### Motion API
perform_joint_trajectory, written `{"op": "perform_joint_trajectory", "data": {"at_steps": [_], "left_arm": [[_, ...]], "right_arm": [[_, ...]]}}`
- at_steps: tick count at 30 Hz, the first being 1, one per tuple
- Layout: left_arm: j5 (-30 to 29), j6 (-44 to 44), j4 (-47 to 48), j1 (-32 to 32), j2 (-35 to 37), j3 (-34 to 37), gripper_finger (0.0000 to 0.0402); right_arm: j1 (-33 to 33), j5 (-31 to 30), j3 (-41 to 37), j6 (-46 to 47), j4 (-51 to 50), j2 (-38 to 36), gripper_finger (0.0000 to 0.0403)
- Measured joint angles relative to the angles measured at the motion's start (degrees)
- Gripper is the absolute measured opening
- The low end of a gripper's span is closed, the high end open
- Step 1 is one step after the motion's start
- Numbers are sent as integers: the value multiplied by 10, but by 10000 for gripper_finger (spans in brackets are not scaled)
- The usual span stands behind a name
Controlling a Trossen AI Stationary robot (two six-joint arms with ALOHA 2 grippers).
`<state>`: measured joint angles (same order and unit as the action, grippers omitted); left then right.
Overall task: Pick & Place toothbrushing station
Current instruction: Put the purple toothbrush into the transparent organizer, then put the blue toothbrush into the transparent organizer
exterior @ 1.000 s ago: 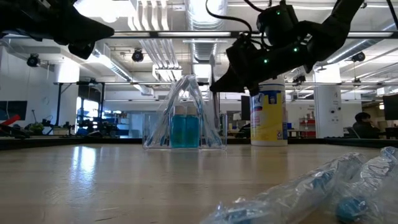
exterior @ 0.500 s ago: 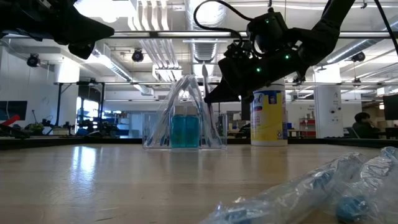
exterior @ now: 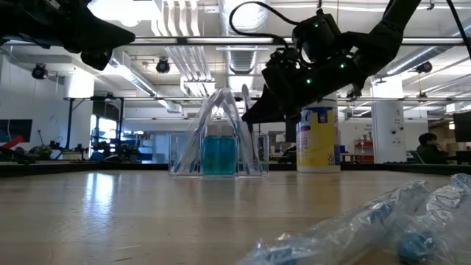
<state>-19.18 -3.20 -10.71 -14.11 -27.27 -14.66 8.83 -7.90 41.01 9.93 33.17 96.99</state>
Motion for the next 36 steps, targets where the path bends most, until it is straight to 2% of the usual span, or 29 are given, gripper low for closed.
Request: {"op": "perform_joint_trajectory", "data": {"at_steps": [7,14,19,25,27,30,36], "left_arm": [[0,-3,0,0,0,0,7],[0,-3,1,0,0,0,7],[0,-5,2,0,0,0,7],[0,-5,2,0,0,0,7],[0,-5,2,0,0,0,7],[13,-9,2,0,0,0,7],[19,-9,2,0,-2,0,7]], "right_arm": [[0,0,0,1,-34,-46,164],[-19,6,-6,-63,-68,-157,175],[-66,65,-28,-114,-68,-271,139],[-107,67,-84,-129,-88,-421,42],[-110,91,-107,-125,-104,-473,17],[-109,122,-153,-107,-114,-553,13],[-109,124,-244,-66,-117,-691,8]]}}
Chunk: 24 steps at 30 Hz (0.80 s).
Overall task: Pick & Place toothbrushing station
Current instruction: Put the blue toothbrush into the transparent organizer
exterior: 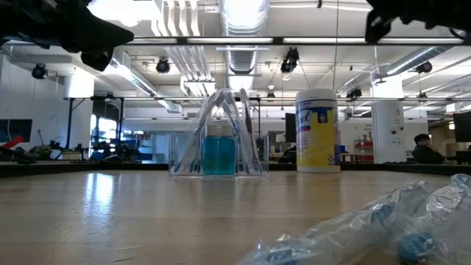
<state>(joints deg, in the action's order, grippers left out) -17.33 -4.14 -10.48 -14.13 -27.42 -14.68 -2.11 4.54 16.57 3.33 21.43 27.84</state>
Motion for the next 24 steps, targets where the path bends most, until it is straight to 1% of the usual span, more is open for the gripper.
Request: {"op": "perform_joint_trajectory", "data": {"at_steps": [4,6,10,12,14,17,20,24], "left_arm": [[4,-6,0,0,-2,0,7],[18,-20,0,0,-5,0,7],[49,-63,-9,0,-23,0,7],[61,-85,-37,0,-40,0,7],[77,-101,-86,0,-66,0,7],[122,-108,-164,-2,-118,0,7],[121,-108,-211,-8,-179,-9,5],[112,-109,-214,-22,-271,-55,4]], "right_arm": [[0,0,-51,2,-2,-65,8],[0,-1,-68,2,-3,-88,8],[0,-2,-94,-2,-1,-120,8],[0,-4,-104,-4,0,-128,8],[0,-20,-110,-1,0,-132,8],[0,-29,-121,0,0,-132,8],[0,-31,-131,-3,0,-131,8],[0,-30,-133,-3,-1,-131,8]]}}
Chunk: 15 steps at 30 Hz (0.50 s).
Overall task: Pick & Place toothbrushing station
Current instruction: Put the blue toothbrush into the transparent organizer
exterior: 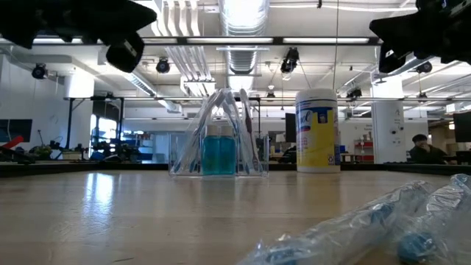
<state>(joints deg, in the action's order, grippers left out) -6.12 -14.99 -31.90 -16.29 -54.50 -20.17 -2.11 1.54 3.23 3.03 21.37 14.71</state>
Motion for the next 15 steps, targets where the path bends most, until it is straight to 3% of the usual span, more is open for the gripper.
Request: {"op": "perform_joint_trajectory", "data": {"at_steps": [6,12,15], "left_arm": [[1,45,3,-60,-158,-138,3],[0,-5,156,-87,-301,-333,5],[0,-23,182,-94,-368,-404,17]], "right_arm": [[0,1,-1,-2,-2,0,8],[0,0,0,-16,-2,0,8],[0,0,2,-17,-1,0,8]]}}
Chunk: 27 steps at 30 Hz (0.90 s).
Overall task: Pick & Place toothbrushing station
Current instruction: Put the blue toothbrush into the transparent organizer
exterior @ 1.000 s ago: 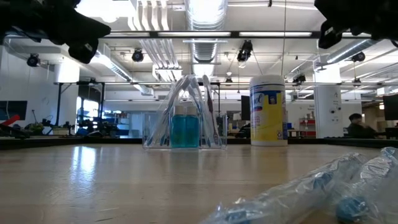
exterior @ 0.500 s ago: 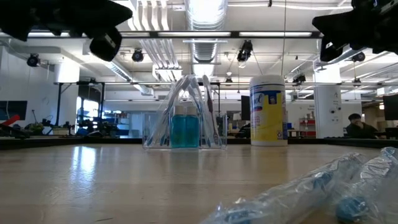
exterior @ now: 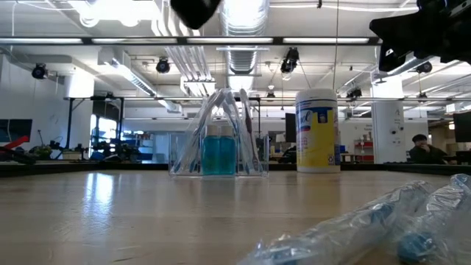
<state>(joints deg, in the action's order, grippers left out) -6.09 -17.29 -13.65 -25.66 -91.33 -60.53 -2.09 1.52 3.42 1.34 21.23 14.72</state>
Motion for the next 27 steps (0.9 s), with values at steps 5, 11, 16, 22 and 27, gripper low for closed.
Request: {"op": "perform_joint_trajectory", "data": {"at_steps": [5,11,16,22,27], "left_arm": [[-3,-49,34,-2,-98,-103,57],[-82,-122,170,-1,-218,-250,120],[-105,-172,317,1,-329,-407,167],[-96,-214,505,1,-435,-591,202],[-94,-224,592,0,-507,-715,206]], "right_arm": [[0,0,1,6,-5,0,8],[0,0,1,30,-34,0,8],[0,0,1,52,-55,0,8],[0,2,-1,72,-62,1,8],[0,3,-2,73,-63,1,8]]}}
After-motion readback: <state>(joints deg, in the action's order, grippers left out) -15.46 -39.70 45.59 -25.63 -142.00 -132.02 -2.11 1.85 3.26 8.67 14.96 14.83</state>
